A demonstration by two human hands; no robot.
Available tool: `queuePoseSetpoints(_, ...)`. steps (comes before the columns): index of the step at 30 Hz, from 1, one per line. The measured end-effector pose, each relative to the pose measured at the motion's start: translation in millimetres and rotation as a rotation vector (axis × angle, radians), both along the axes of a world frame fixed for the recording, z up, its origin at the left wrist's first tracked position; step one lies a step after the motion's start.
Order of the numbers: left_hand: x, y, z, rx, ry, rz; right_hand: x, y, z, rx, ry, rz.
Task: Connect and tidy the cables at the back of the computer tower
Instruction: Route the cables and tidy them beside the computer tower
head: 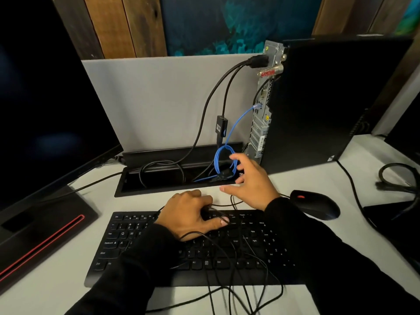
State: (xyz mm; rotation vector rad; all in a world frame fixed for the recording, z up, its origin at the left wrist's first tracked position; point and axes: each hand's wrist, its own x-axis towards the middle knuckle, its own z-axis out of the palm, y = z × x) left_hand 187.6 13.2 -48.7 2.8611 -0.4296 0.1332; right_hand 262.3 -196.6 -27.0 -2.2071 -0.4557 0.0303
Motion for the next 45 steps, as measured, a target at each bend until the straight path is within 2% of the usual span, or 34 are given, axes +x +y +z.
queuePoseSetpoints(3,-3.7,3.1,-1.2,0.006,0.06,-0.017,9.5,16.9,-0.8,-0.109,-0.143,0.056)
queuePoseSetpoints(5,-4.1,7.6,0.4,-0.092,0.155,-0.064,11.1,21.2,-0.8,-0.155,-0.277,0.028)
queuePoseSetpoints(6,-2.9,11.2,1.9,-0.196,0.216,-0.077,9.5,20.0,-1.5,-0.109,-0.324,0.017)
queuePoseSetpoints(8,0.8,14.8,7.8,-0.531,0.332,-0.03,0.7,13.4,-1.9,0.035,-0.382,0.011)
queuePoseSetpoints(10,10.9,10.7,14.4,-0.817,0.35,0.172,-10.8,2.8,-5.2,0.167,-0.367,-0.002)
queuePoseSetpoints(11,18.3,5.8,17.5,-0.82,0.293,0.28,-16.0,-2.0,-8.0,0.21,-0.329,-0.002)
queuePoseSetpoints(13,35.4,-6.9,20.9,-0.696,0.141,0.412,-22.6,-9.1,-13.7,0.277,-0.224,0.013)
queuePoseSetpoints(15,53.6,-18.2,21.9,-0.646,0.031,0.44,-29.0,-13.0,-17.8,0.323,-0.141,0.043)
queuePoseSetpoints(19,87.2,-27.6,19.6,-0.513,0.102,0.357,-35.4,-21.1,-16.3,0.403,-0.058,0.021)
queuePoseSetpoints(21,98.9,-24.3,16.0,-0.481,0.075,0.374,-32.8,-26.9,-11.5,0.509,-0.039,-0.034)
queuePoseSetpoints(28,119.7,-5.7,15.2,-0.508,0.115,0.381,-18.2,-36.0,2.2,0.732,-0.054,-0.228)
queuePoseSetpoints(34,108.5,-10.1,0.6,-0.41,-0.008,0.227,12.0,-56.8,-12.8,0.586,-0.076,-0.435)
queuePoseSetpoints(37,111.5,-9.2,-1.8,-0.392,0.059,0.117,17.2,-71.4,-20.6,0.538,-0.051,-0.501)
queuePoseSetpoints(41,118.6,-5.2,10.3,-0.224,0.149,0.022,18.6,-78.3,-21.7,0.556,-0.017,-0.515)
queuePoseSetpoints(43,118.0,-3.2,11.3,-0.273,0.153,0.004,19.4,-76.4,-18.0,0.576,-0.013,-0.484)
queuePoseSetpoints(45,116.5,-2.6,10.6,-0.434,0.13,0.043,20.7,-75.2,-16.4,0.568,-0.015,-0.456)
